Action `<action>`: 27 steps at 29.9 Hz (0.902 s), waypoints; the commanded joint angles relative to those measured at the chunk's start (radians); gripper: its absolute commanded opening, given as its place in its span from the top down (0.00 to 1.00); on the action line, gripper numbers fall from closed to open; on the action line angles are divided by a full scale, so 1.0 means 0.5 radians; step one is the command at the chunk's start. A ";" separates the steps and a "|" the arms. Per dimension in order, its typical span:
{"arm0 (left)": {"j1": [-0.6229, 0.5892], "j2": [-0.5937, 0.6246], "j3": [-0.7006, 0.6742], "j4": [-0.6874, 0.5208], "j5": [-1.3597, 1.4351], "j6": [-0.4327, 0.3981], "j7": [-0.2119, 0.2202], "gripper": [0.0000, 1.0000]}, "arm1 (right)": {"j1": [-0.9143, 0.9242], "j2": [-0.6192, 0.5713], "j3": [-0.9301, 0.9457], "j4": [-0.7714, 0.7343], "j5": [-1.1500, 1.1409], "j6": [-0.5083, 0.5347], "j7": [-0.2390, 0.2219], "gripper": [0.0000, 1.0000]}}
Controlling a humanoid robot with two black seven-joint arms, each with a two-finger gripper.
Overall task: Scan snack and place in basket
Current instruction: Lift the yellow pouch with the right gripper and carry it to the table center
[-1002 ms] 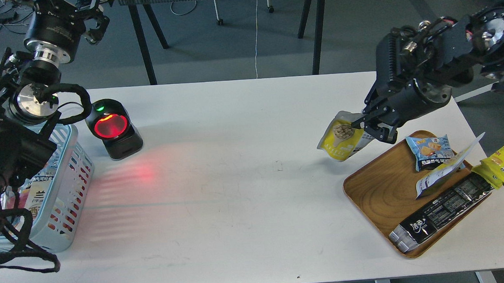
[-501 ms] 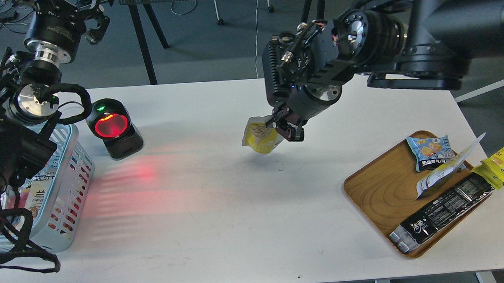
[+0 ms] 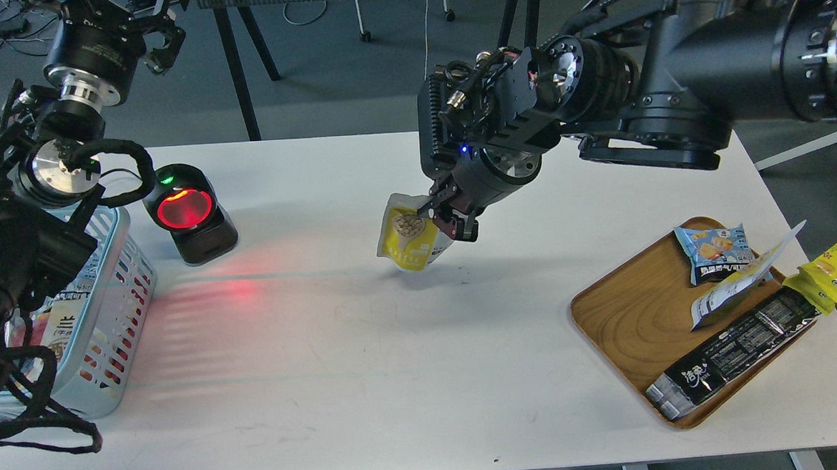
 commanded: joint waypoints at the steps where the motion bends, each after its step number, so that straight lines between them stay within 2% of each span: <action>1: 0.003 -0.001 0.001 0.000 0.001 0.000 -0.003 0.00 | -0.064 0.000 0.063 -0.037 0.000 -0.003 0.000 1.00; 9: 0.003 0.003 0.001 0.000 0.001 0.000 0.000 0.00 | -0.162 0.000 0.119 -0.043 0.040 0.000 0.000 0.99; 24: 0.006 0.009 -0.003 0.000 -0.002 0.000 -0.003 0.00 | -0.214 0.000 0.110 -0.046 0.040 0.003 0.000 0.92; 27: 0.006 0.009 -0.006 0.000 0.001 0.000 -0.003 0.00 | -0.184 0.000 0.122 -0.028 0.043 0.003 0.000 0.78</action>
